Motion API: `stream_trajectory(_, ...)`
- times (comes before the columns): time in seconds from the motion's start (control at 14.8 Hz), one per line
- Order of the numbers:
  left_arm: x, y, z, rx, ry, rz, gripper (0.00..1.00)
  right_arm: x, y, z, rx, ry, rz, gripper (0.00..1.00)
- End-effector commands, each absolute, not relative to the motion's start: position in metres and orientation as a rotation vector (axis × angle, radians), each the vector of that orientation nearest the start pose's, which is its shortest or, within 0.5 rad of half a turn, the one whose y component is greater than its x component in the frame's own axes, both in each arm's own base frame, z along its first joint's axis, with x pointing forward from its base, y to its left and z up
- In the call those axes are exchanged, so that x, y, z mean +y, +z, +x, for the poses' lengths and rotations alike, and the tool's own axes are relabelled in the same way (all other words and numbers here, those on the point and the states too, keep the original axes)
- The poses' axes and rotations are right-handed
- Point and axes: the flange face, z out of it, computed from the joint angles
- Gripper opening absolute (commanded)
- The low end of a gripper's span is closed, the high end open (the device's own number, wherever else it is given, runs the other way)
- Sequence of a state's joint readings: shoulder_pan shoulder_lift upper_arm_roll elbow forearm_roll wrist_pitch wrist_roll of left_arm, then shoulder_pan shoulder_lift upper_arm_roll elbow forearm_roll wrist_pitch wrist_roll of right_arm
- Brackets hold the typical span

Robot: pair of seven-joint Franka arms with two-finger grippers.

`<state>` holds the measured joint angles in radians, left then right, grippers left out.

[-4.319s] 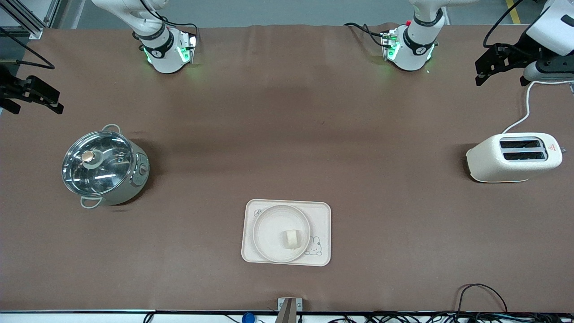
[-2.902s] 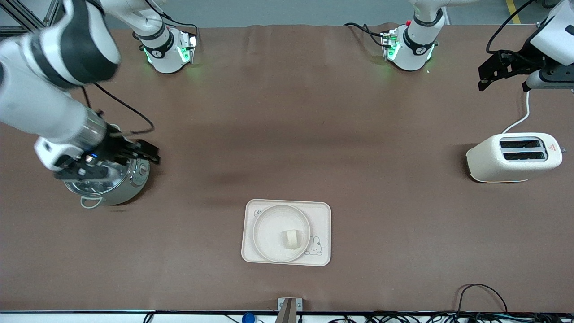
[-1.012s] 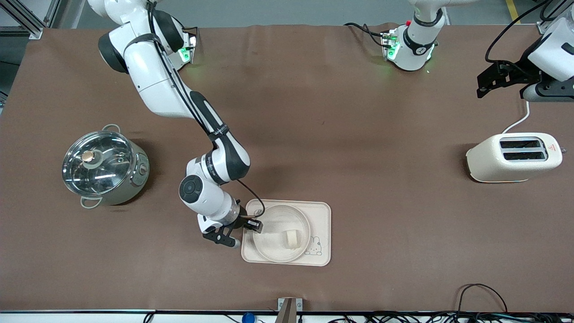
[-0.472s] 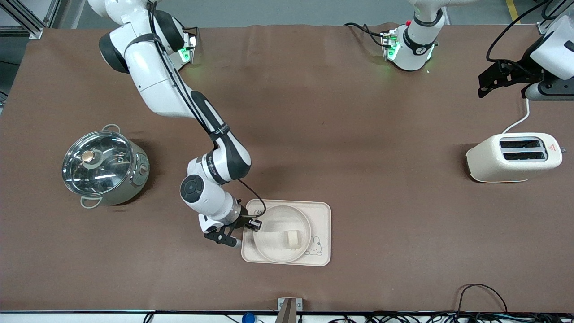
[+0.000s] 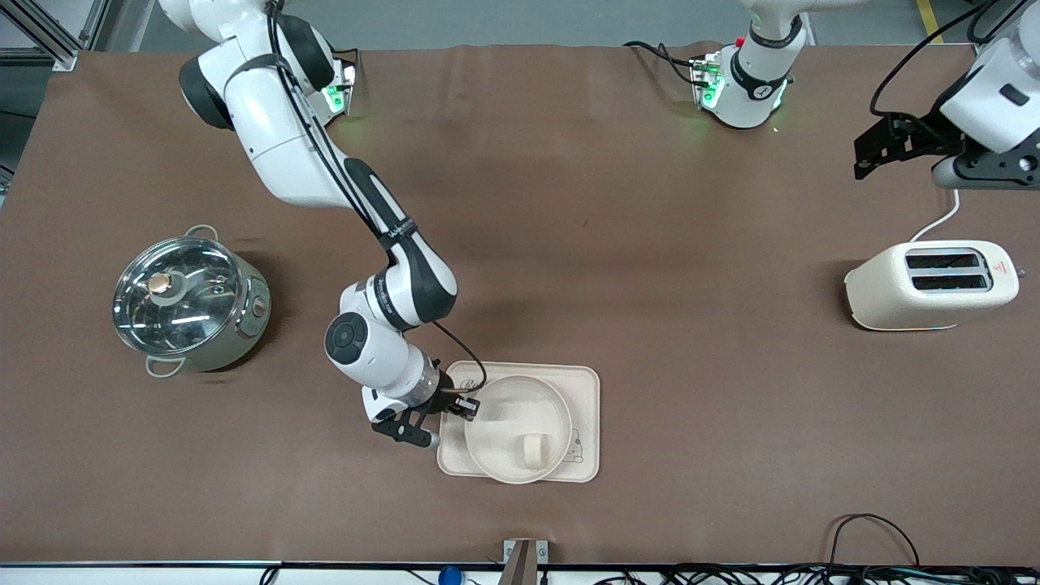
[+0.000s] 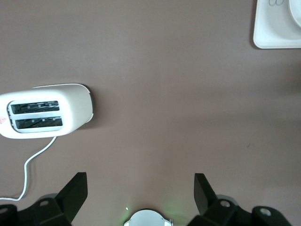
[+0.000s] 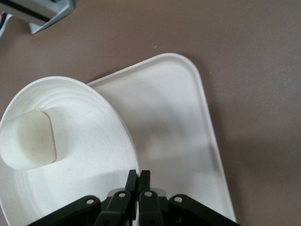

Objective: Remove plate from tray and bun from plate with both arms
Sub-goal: 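Lift the plate off the tray with the right gripper while the left gripper approaches, then set the plate on the table while the left gripper grasps the bun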

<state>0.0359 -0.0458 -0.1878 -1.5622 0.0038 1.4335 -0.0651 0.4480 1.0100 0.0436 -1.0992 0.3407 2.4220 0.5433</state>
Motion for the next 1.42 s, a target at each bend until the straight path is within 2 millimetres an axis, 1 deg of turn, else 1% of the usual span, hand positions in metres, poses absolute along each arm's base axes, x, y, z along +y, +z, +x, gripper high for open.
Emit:
stream_trajectory(0.0, -0.102, 0.628, 0.530, 0.187, 0.148, -3.151, 1.00, 0.379, 0.278, 0.670, 0.313, -0.108, -2.697, 0.00)
stream_trajectory(0.07, -0.112, 0.620, 0.534, 0.202, 0.155, -3.157, 1.00, 0.380, 0.288, 0.652, 0.298, -0.091, -2.712, 0.00)
stream_trajectory(0.13, -0.126, 0.611, 0.538, 0.209, 0.161, -3.158, 1.00, 0.382, 0.307, 0.629, 0.271, -0.086, -2.723, 0.00)
stream_trajectory(0.2, -0.142, 0.599, 0.541, 0.212, 0.160, -3.161, 1.00, 0.376, 0.316, 0.608, 0.267, -0.077, -2.735, 0.00)
stream_trajectory(0.34, -0.176, 0.568, 0.541, 0.128, 0.151, -3.164, 1.00, 0.359, 0.331, 0.570, 0.258, -0.065, -2.759, 0.00)
stream_trajectory(0.47, -0.207, 0.534, 0.535, 0.055, 0.143, -3.167, 1.00, 0.350, 0.332, 0.538, 0.249, -0.061, -2.779, 0.00)
stream_trajectory(0.54, -0.220, 0.520, 0.532, 0.025, 0.122, -3.173, 1.00, 0.345, 0.323, 0.525, 0.250, -0.086, -2.784, 0.00)
stream_trajectory(0.61, -0.234, 0.507, 0.528, 0.001, 0.100, -3.182, 1.00, 0.346, 0.311, 0.514, 0.237, -0.120, -2.786, 0.00)
stream_trajectory(0.74, -0.266, 0.475, 0.525, -0.093, 0.133, -3.197, 1.00, 0.358, 0.294, 0.498, 0.221, -0.221, -2.764, 0.00)
stream_trajectory(0.81, -0.281, 0.461, 0.523, -0.144, 0.162, -3.201, 1.00, 0.368, 0.276, 0.491, 0.211, -0.254, -2.758, 0.00)
stream_trajectory(0.88, -0.298, 0.446, 0.520, -0.192, 0.174, -3.205, 1.00, 0.371, 0.260, 0.489, 0.217, -0.273, -2.757, 0.00)
stream_trajectory(1.01, -0.325, 0.410, 0.511, -0.262, 0.142, -3.197, 1.00, 0.375, 0.237, 0.489, 0.227, -0.289, -2.756, 0.00)
stream_trajectory(1.15, -0.344, 0.380, 0.505, -0.350, 0.128, -3.180, 1.00, 0.383, 0.223, 0.484, 0.214, -0.287, -2.761, 0.00)
stream_trajectory(1.21, -0.354, 0.365, 0.502, -0.372, 0.141, -3.166, 1.00, 0.383, 0.218, 0.483, 0.215, -0.281, -2.766, 0.00)
stream_trajectory(1.35, -0.368, 0.341, 0.498, -0.425, 0.135, -3.146, 1.00, 0.383, 0.215, 0.482, 0.212, -0.280, -2.769, 0.00)
